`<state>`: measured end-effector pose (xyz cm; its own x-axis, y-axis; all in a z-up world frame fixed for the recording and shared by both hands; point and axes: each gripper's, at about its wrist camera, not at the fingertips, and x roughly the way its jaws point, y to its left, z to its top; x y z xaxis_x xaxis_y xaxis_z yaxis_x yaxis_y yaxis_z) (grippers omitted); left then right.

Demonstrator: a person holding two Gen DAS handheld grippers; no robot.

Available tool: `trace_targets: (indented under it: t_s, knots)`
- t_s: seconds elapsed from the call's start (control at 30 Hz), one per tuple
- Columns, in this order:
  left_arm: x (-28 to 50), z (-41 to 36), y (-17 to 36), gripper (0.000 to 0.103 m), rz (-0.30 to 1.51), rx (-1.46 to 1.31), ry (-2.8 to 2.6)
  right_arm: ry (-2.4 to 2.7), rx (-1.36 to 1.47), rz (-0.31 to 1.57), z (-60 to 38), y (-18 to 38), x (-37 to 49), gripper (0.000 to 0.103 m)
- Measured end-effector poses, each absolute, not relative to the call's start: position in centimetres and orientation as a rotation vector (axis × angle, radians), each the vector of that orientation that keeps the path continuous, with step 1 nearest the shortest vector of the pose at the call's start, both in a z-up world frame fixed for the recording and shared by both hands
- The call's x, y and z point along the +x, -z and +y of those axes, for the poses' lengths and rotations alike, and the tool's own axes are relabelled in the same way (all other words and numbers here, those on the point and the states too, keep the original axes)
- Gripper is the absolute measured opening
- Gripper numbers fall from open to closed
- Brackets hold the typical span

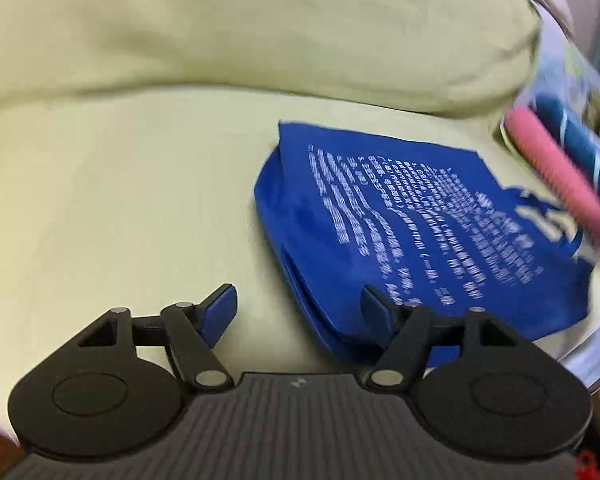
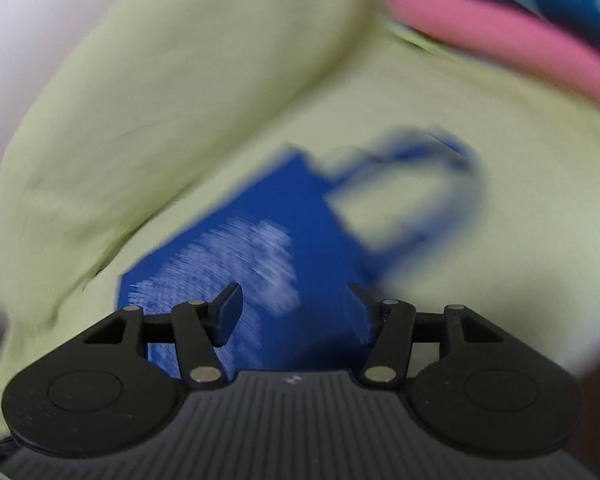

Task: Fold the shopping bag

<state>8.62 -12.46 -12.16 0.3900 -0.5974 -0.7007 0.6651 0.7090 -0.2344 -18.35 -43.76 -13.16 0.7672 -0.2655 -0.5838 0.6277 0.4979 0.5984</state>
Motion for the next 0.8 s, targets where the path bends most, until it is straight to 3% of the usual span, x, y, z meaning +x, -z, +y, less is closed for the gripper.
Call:
trace_targets:
  t_s: [0.1,0.27,0.3,0.33,0.37,0.4,0.43,0.53,0.8]
  knots:
    - [8.8,-12.6,13.1,0.07,0.937,0.006,0.78,0.63,1.1,0.415,-43.4,16.0,-24.5,0.055]
    - [8.3,-13.9,14.2,0.068,0.977,0.012,0.77,0.557,1.221,0.434,-43.0,18.9,-24.1,0.055]
    - [8.2,-13.9,14.5,0.067,0.987,0.009,0.77,0.539,1.2,0.446,-42.7,19.1,-23.6,0.05]
    - [8.3,-14.0,14.8,0.057,0.993,0.002,0.773,0.522,1.179,0.457,-42.4,19.4,-23.0,0.03]
    - [8.3,-14.0,15.1,0.05,0.993,-0.008,0.779,0.521,1.156,0.458,-42.4,19.5,-22.4,0.021]
    - [8.5,-14.2,15.4,0.04,0.994,-0.017,0.785,0.52,1.133,0.458,-42.3,19.7,-21.8,0.012]
    - [8.7,-14.4,15.7,0.031,0.992,-0.026,0.795,0.519,1.112,0.458,-42.3,19.8,-21.2,0.01]
    - [9.4,-15.2,15.9,0.017,0.965,-0.029,0.815,0.523,1.089,0.418,-42.8,19.9,-20.5,0.009]
    - [13.5,-19.5,15.3,0.012,0.876,0.039,0.796,0.564,0.961,0.411,-45.0,18.0,-17.3,0.008]
